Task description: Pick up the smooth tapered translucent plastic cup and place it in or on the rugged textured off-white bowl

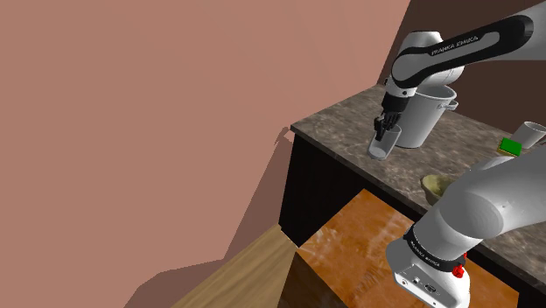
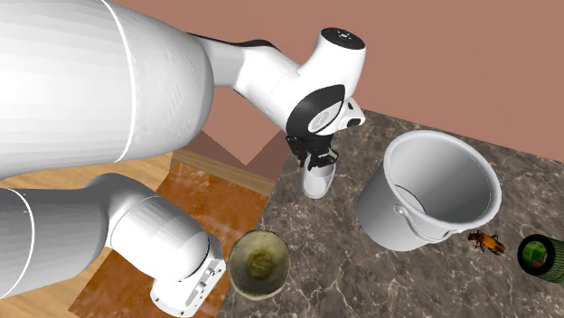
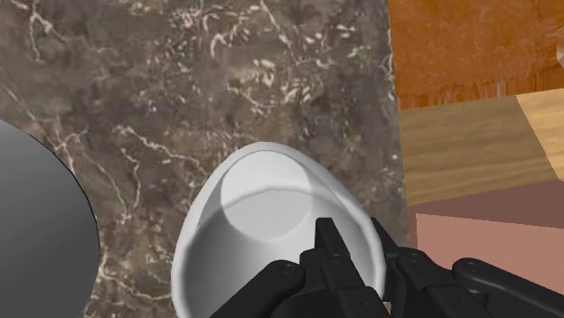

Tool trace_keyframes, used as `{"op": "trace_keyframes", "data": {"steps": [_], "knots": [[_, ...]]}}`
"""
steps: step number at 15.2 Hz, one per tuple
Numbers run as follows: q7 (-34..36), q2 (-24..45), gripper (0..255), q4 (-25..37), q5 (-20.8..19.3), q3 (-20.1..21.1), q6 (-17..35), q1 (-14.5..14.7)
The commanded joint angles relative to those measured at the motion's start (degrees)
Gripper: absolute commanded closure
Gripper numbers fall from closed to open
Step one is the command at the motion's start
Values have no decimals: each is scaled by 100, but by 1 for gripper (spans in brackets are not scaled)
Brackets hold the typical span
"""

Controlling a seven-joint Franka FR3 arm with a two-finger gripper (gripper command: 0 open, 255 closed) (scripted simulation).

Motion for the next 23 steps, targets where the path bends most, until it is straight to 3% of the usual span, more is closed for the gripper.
{"op": "trace_keyframes", "data": {"steps": [1, 23], "knots": [[6, -52, 255, 41, -1, 20, -96, -5], [50, -705, 255, 1288, 141, 401, -1989, 5]]}}
